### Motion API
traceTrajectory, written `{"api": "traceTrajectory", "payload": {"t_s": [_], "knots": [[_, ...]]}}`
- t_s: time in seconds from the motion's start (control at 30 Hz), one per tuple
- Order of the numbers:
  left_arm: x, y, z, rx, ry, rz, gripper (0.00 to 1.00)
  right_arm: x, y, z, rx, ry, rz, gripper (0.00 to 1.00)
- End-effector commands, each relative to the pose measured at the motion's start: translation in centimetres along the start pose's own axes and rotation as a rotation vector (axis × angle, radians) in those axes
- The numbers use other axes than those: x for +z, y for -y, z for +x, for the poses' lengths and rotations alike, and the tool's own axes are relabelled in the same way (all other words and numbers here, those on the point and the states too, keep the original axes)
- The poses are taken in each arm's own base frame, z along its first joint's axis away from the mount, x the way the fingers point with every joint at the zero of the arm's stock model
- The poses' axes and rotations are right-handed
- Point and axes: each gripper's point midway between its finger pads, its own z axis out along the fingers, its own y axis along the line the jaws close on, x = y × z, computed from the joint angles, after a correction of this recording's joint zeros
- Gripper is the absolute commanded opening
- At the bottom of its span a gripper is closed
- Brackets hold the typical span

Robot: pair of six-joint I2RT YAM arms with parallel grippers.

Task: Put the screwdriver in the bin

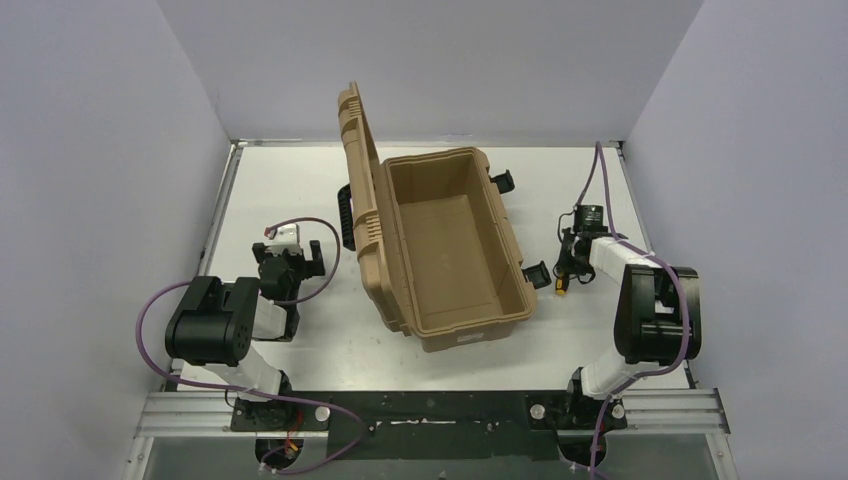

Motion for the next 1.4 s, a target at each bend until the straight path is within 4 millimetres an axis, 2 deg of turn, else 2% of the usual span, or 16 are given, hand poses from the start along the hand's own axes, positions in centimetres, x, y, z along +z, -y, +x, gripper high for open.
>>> {"api": "traceTrajectory", "payload": {"t_s": [0.0,0.07,0.13,0.3,0.33,0.4,0.5,0.57,0.63,0.7,0.77,0.83,0.93,1.03,1.17,1.37], "knots": [[0.6,0.1,-2.3,-0.017,0.075,-0.003,0.97,0.3,0.4,0.4,-0.012,-0.019,0.024,0.00],[0.6,0.1,-2.3,-0.018,0.074,-0.003,0.97,-1.1,0.2,-0.8,-0.013,0.018,0.017,0.00],[0.6,0.1,-2.3,-0.017,0.074,-0.003,0.97,-3.4,0.1,-3.0,-0.019,0.086,0.019,0.00],[0.6,0.1,-2.3,-0.019,0.076,-0.003,0.97,-12.9,-0.7,-9.9,-0.020,0.343,0.024,0.00],[0.6,0.1,-2.3,-0.019,0.075,-0.003,0.97,-14.9,-1.5,-11.0,-0.025,0.394,0.010,0.00],[0.6,0.1,-2.2,-0.018,0.074,-0.003,0.97,-19.1,-3.9,-12.7,-0.040,0.495,-0.033,0.00],[0.6,0.1,-2.2,-0.018,0.074,-0.003,0.97,-24.2,-8.4,-13.9,-0.067,0.607,-0.122,0.00],[0.6,0.1,-2.3,-0.017,0.075,-0.004,0.97,-26.2,-11.8,-13.8,-0.103,0.648,-0.187,0.00],[0.6,0.1,-2.3,-0.018,0.076,-0.003,0.97,-27.1,-15.3,-12.9,-0.148,0.657,-0.251,0.00],[0.6,0.1,-2.3,-0.018,0.076,-0.003,0.97,-26.8,-18.7,-11.6,-0.203,0.643,-0.304,0.00],[0.6,0.1,-2.3,-0.019,0.076,-0.003,0.97,-25.3,-21.8,-9.8,-0.264,0.598,-0.343,0.00],[0.6,0.1,-2.3,-0.018,0.076,-0.003,0.97,-23.0,-24.3,-7.9,-0.321,0.536,-0.376,0.00],[0.6,0.1,-2.3,-0.017,0.075,-0.004,0.97,-19.0,-26.4,-5.4,-0.355,0.439,-0.386,0.00],[0.6,0.1,-2.3,-0.018,0.076,-0.003,0.97,-15.5,-27.6,-3.5,-0.362,0.377,-0.391,0.00],[0.6,0.1,-2.3,-0.019,0.076,-0.003,0.97,-10.3,-27.8,-1.0,-0.393,0.281,-0.326,0.00],[0.6,0.1,-2.3,-0.019,0.074,-0.003,0.97,-5.1,-28.4,2.1,-0.433,0.170,-0.291,0.00]]}}
